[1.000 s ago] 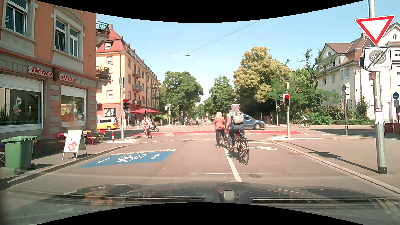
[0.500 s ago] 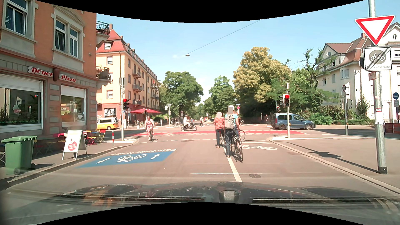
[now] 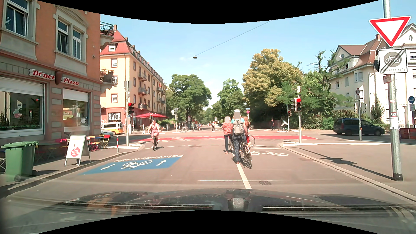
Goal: Follow the waypoints while adhering to traffic rules and regulations
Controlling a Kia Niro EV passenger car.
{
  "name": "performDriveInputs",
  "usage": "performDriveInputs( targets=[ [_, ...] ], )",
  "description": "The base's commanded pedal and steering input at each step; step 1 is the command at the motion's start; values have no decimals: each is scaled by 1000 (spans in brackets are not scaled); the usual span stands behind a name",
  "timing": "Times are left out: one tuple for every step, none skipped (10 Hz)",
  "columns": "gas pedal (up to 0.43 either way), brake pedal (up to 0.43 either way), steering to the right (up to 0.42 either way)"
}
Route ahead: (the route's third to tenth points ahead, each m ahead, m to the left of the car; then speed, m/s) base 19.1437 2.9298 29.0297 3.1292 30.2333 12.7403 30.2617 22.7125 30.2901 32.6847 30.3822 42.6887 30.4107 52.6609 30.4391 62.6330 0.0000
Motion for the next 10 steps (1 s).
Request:
performDriveInputs(
  targets=[
    [0, 287, 11],
    [0, 287, 11],
    [0, 287, 11],
    [0, 287, 11],
    [0, 287, 11],
    [0, 287, 11],
    [0, 287, 11],
    [0, 287, 11],
    [0, 287, 11],
    [0, 287, 11]
  ],
)
